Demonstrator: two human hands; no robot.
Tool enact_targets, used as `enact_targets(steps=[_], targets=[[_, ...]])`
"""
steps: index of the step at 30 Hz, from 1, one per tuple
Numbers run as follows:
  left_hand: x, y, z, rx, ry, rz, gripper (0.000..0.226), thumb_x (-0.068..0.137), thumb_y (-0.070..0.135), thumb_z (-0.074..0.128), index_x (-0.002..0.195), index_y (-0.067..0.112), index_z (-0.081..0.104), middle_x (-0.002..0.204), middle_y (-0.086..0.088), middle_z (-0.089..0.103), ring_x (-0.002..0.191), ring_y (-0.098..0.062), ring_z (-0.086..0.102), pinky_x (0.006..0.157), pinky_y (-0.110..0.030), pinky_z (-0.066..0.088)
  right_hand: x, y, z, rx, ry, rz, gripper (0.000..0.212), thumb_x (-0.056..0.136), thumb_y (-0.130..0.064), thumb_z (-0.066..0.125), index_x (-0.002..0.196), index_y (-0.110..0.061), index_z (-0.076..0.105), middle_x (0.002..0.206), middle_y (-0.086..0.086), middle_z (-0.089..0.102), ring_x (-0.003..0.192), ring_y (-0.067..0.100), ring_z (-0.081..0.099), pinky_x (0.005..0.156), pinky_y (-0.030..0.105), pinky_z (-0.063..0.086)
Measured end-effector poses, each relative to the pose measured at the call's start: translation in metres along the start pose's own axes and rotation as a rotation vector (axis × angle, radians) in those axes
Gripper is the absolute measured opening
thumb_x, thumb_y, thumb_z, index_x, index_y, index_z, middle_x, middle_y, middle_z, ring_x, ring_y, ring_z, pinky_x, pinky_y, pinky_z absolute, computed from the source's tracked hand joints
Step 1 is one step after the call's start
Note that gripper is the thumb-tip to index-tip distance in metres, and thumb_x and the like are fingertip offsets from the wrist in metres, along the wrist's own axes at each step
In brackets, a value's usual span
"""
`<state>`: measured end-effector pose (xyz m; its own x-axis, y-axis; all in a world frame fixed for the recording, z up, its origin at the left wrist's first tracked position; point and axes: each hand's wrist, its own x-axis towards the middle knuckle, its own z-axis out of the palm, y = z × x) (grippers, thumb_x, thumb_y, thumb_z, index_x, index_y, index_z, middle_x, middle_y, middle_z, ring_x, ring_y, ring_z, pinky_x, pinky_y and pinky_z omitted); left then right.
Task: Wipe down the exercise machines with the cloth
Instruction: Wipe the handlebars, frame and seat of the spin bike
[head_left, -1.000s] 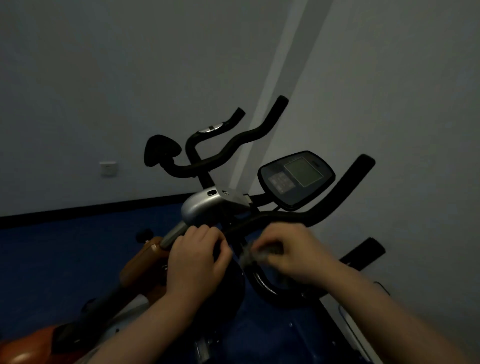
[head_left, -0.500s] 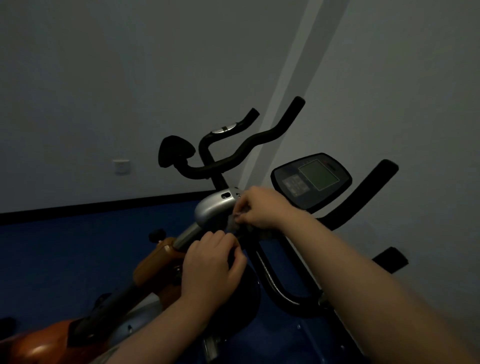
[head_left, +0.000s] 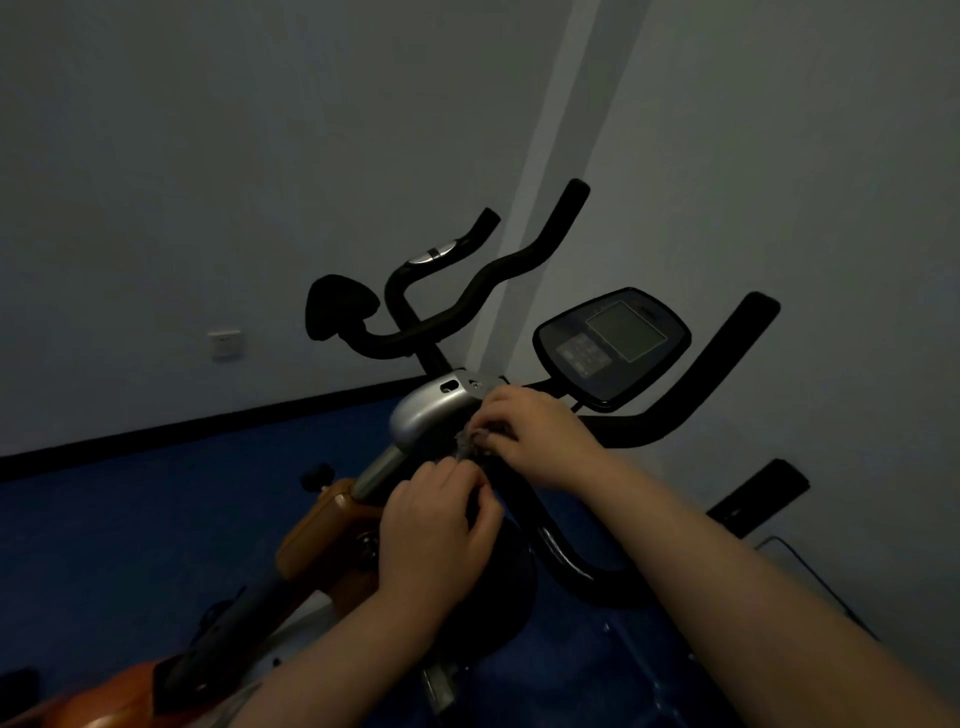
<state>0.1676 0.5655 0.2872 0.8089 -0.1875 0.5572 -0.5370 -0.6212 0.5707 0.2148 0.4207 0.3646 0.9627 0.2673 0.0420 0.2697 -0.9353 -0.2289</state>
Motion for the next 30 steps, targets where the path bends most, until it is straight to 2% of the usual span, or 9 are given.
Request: enact_targets(steps=[1,3,6,11,17,22,24,28,30], targets=[[-0.001,0.000,0.000,-0.007,-0.002,0.006,0.016,0.084,0.030,0.046,0.074,0.021,0.054,0.069,0.006,0.050,0.063,-0.013,0.048,0.053,-0.031,0.038,-0.009,0.004,-0.002,0.032,0.037,-0.044,0.018,0.092,-0.023,0.061,0.108,-0.024,0.069,0.110,-0.010,0.056,0.103,0.008,0.051,0.089,0.027,0.044],[-0.002,0.000,-0.002,-0.033,-0.002,0.012,0.016,0.086,0.029,0.046,0.075,0.021,0.054,0.070,0.007,0.050,0.064,-0.011,0.047,0.053,-0.030,0.039,-0.031,0.009,0.001,0.104,0.226,-0.059,0.016,0.091,-0.020,0.063,0.105,-0.021,0.070,0.106,-0.010,0.056,0.099,0.003,0.049,0.087,0.016,0.040],[-0.003,0.000,-0.004,-0.091,0.017,0.036,0.016,0.086,0.028,0.046,0.076,0.021,0.056,0.071,0.007,0.051,0.064,-0.010,0.047,0.054,-0.031,0.041,-0.058,0.005,0.016,0.277,0.412,0.061,0.016,0.089,-0.018,0.066,0.104,-0.021,0.072,0.103,-0.014,0.054,0.101,-0.002,0.048,0.086,0.005,0.035],[-0.007,-0.001,-0.005,-0.157,0.032,0.060,0.016,0.087,0.026,0.046,0.077,0.019,0.056,0.073,0.006,0.051,0.066,-0.010,0.046,0.055,-0.033,0.041,-0.072,-0.002,0.030,0.349,0.362,0.147,0.018,0.088,-0.018,0.068,0.105,-0.023,0.073,0.105,-0.014,0.054,0.102,0.002,0.051,0.087,0.008,0.038],[-0.007,-0.001,-0.005,-0.207,0.023,0.077,0.017,0.087,0.026,0.046,0.076,0.019,0.057,0.073,0.007,0.052,0.067,-0.010,0.046,0.057,-0.037,0.042,-0.122,0.004,0.012,0.195,0.096,0.268,0.011,0.088,-0.032,0.066,0.097,-0.033,0.072,0.100,-0.021,0.057,0.092,-0.002,0.054,0.076,0.009,0.037],[-0.007,-0.003,-0.005,-0.204,0.011,0.103,0.016,0.087,0.026,0.047,0.077,0.019,0.058,0.074,0.007,0.053,0.067,-0.010,0.048,0.057,-0.037,0.043,-0.102,-0.011,0.032,0.256,0.314,0.349,0.015,0.088,-0.032,0.065,0.100,-0.035,0.074,0.100,-0.020,0.062,0.087,-0.001,0.057,0.073,0.013,0.042],[-0.007,-0.003,-0.006,-0.209,0.003,0.109,0.015,0.087,0.026,0.047,0.077,0.020,0.057,0.075,0.008,0.052,0.068,-0.009,0.047,0.057,-0.037,0.043,-0.105,-0.015,0.037,0.236,0.338,0.335,0.021,0.092,-0.031,0.062,0.110,-0.035,0.072,0.108,-0.024,0.062,0.092,-0.004,0.057,0.077,0.010,0.041],[-0.006,-0.003,-0.007,-0.237,-0.015,0.129,0.016,0.086,0.026,0.047,0.077,0.019,0.057,0.075,0.007,0.052,0.067,-0.010,0.048,0.056,-0.037,0.043,-0.135,-0.018,0.026,0.230,0.205,0.338,0.028,0.098,-0.037,0.051,0.123,-0.039,0.063,0.124,-0.036,0.047,0.112,-0.013,0.046,0.091,0.001,0.032],[-0.006,-0.003,-0.008,-0.252,-0.018,0.124,0.017,0.086,0.027,0.046,0.077,0.019,0.057,0.075,0.007,0.053,0.067,-0.011,0.049,0.055,-0.037,0.043,-0.129,-0.023,0.023,0.279,0.183,0.363,0.031,0.100,-0.042,0.042,0.123,-0.039,0.064,0.129,-0.032,0.051,0.116,-0.009,0.048,0.097,0.011,0.038]])
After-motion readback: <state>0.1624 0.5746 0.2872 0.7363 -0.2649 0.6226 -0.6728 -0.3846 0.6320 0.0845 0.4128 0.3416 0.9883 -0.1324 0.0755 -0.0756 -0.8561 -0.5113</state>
